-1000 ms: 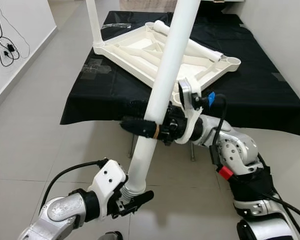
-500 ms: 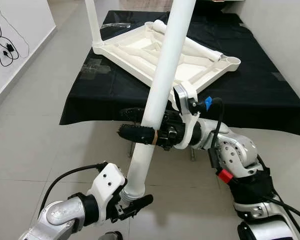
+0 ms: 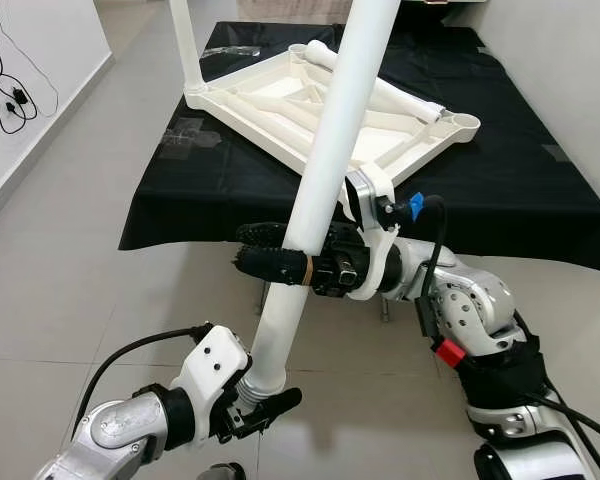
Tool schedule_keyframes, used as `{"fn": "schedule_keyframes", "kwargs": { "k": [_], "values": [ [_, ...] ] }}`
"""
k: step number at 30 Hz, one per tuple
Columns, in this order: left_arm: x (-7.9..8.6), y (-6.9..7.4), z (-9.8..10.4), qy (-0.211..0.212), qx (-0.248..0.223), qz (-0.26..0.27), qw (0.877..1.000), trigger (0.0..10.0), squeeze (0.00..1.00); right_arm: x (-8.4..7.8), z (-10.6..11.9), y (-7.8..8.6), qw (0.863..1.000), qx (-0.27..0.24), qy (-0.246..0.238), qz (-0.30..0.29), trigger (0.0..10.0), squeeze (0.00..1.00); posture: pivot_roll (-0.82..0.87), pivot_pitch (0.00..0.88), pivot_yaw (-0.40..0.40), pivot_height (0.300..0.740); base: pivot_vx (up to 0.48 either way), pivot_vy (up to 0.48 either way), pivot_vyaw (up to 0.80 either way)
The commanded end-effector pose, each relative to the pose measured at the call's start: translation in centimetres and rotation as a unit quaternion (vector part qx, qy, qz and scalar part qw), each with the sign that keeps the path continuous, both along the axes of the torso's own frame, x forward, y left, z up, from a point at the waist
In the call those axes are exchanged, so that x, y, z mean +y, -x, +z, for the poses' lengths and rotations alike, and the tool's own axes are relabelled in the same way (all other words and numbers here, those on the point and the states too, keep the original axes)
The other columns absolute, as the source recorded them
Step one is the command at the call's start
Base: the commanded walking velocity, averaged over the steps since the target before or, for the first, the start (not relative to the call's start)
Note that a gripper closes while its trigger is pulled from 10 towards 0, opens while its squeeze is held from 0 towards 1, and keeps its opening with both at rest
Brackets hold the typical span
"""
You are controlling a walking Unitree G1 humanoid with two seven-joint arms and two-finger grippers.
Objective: Building children table
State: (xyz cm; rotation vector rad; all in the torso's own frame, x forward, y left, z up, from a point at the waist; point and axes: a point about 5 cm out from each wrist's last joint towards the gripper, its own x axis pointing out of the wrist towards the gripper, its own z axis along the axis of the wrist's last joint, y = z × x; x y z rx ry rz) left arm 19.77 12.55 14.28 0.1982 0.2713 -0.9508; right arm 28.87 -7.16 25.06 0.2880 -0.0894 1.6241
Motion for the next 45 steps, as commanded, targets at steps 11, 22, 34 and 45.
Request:
{"fn": "schedule_keyframes", "kwargs": {
  "k": [11, 22, 34, 45],
  "values": [
    [0.8, -0.4, -0.9, -0.014, 0.0, 0.05, 0.999, 10.0, 1.0, -0.2, 0.5, -0.4, 1.0, -0.018, -0.004, -0.017, 0.0, 0.0, 0.11, 0.149, -0.016, 0.74, 0.0, 0.0, 0.0],
    [2.0, -1.2, -1.3, -0.035, -0.04, 0.13, 0.99, 10.0, 0.0, -4.3, 2.1, -6.3, 0.96, -0.047, -0.015, -0.277, 0.0, 0.0, 0.11, 0.133, -0.021, 0.74, 0.0, 0.0, 0.0],
    [1.2, -5.1, 4.8, 0.062, -0.225, 0.319, 0.919, 10.0, 0.0, -9.7, 5.6, -8.8, 0.748, -0.108, -0.075, -0.651, 10.0, 0.0, 0.11, 0.122, -0.023, 0.74, 0.0, 0.0, 0.0],
    [0.1, -6.2, 7.2, 0.086, -0.276, 0.327, 0.9, 10.0, 0.0, -9.2, 5.6, -8.6, 0.705, -0.116, -0.096, -0.693, 10.0, 0.0, 0.11, 0.128, -0.021, 0.74, 0.0, 0.0, 0.0]
  ]
}}
